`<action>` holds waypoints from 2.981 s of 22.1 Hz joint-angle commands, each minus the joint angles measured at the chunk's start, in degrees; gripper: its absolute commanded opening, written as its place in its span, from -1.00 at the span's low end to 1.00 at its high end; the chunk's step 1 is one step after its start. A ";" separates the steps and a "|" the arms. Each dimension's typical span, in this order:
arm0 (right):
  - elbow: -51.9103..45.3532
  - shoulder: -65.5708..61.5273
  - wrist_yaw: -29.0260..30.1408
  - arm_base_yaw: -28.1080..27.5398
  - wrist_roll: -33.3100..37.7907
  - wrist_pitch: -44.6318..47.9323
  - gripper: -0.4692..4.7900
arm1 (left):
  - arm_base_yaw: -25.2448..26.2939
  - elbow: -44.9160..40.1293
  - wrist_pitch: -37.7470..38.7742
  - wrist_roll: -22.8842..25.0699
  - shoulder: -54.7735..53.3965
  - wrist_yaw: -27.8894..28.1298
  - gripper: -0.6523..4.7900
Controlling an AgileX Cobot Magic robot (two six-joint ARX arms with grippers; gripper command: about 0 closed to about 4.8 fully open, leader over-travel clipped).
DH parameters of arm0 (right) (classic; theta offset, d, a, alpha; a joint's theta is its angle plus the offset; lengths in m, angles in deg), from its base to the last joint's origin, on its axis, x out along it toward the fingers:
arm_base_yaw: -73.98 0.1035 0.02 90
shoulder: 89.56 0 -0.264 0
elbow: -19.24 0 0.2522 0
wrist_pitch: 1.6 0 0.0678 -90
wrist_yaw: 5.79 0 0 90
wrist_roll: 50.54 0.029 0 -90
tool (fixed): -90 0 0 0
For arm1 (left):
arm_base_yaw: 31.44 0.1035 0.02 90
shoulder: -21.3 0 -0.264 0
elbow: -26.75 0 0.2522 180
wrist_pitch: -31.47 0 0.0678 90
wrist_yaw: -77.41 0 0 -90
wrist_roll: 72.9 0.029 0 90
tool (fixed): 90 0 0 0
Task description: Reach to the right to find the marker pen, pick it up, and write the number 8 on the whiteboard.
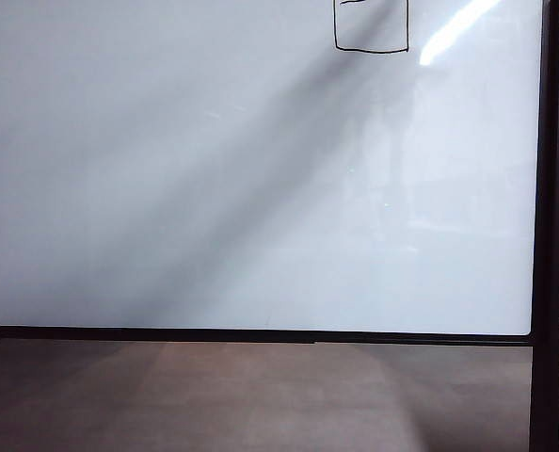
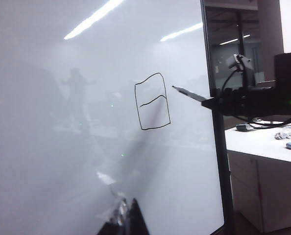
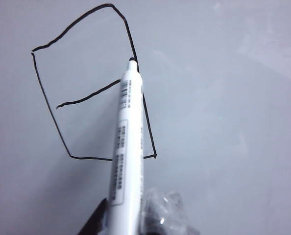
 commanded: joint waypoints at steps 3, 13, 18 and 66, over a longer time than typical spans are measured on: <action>-1.77 4.24 0.13 0.09 -0.11 0.48 -0.84 | 0.07 0.15 -1.05 0.00 -0.09 -0.07 -0.78; -4.24 11.72 0.92 0.94 0.11 -2.58 -0.84 | 0.61 -7.69 -1.42 0.00 2.34 2.60 -0.78; -4.24 15.85 0.68 1.95 -0.09 -4.83 -0.84 | 3.26 -17.55 -1.55 0.00 7.15 3.80 -0.78; -39.52 64.26 -8.13 7.65 0.11 -14.56 -0.84 | 7.37 -31.76 -1.42 0.00 7.72 20.31 -0.78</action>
